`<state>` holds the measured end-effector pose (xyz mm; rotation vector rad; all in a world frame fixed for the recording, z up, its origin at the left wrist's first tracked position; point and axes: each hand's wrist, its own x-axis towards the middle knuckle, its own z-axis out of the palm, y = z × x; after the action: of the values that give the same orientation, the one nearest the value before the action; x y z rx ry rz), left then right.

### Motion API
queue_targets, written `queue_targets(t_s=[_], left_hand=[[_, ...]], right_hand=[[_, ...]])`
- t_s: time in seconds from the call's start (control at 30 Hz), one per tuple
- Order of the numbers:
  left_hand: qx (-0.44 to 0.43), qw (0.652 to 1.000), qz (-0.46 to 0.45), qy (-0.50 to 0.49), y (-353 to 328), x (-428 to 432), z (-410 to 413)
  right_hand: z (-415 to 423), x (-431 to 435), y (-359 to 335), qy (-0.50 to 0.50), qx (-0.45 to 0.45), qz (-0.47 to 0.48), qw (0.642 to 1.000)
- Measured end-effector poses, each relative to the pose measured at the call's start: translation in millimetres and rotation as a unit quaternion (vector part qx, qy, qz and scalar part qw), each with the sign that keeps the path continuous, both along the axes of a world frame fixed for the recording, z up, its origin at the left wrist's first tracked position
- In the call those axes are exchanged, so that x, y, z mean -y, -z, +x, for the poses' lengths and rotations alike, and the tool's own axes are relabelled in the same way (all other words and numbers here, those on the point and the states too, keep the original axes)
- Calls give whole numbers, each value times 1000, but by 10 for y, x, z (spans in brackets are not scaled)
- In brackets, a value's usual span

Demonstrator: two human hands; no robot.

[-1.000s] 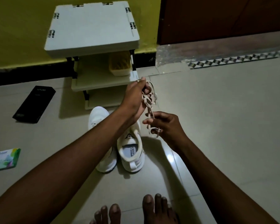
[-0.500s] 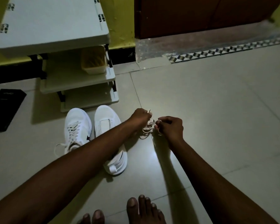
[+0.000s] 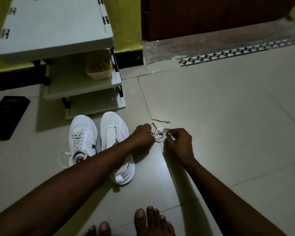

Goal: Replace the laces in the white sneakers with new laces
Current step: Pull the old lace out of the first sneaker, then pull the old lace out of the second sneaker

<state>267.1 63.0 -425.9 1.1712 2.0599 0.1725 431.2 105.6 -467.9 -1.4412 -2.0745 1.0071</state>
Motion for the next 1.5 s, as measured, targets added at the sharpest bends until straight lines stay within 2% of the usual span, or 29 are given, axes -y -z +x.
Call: queue_targets(t_s=[0.1, 0.23, 0.33, 0.47, 0.63, 0.73, 0.9, 1.1, 1.5], left_hand=[[26, 999, 30, 9, -7, -32, 75], [27, 997, 74, 21, -63, -52, 123], [11, 994, 106, 18, -113, 20, 91], [6, 986, 167, -13, -178, 239, -25], [-29, 966, 251, -54, -321, 622, -204], [-52, 954, 285, -80, -450, 891, -321], [-68, 953, 263, -134, -508, 1301, -507], [-65, 972, 174, -146, -380, 1507, -575], [-20, 961, 247, -123, -314, 1334, -616]], right_hand=[[0, -91, 16, -30, 42, 4, 999], [1, -242, -96, -33, 34, 16, 999], [8, -246, -73, -17, 29, 48, 998], [18, -110, -48, 8, 86, 36, 996], [-175, 201, -189, -39, -42, 53, 997], [-403, 423, -321, -72, -81, 33, 994], [-738, 740, -410, -125, -133, -5, 983], [-878, 899, -351, -166, -99, -11, 981], [-866, 741, -431, -107, -63, 15, 992]])
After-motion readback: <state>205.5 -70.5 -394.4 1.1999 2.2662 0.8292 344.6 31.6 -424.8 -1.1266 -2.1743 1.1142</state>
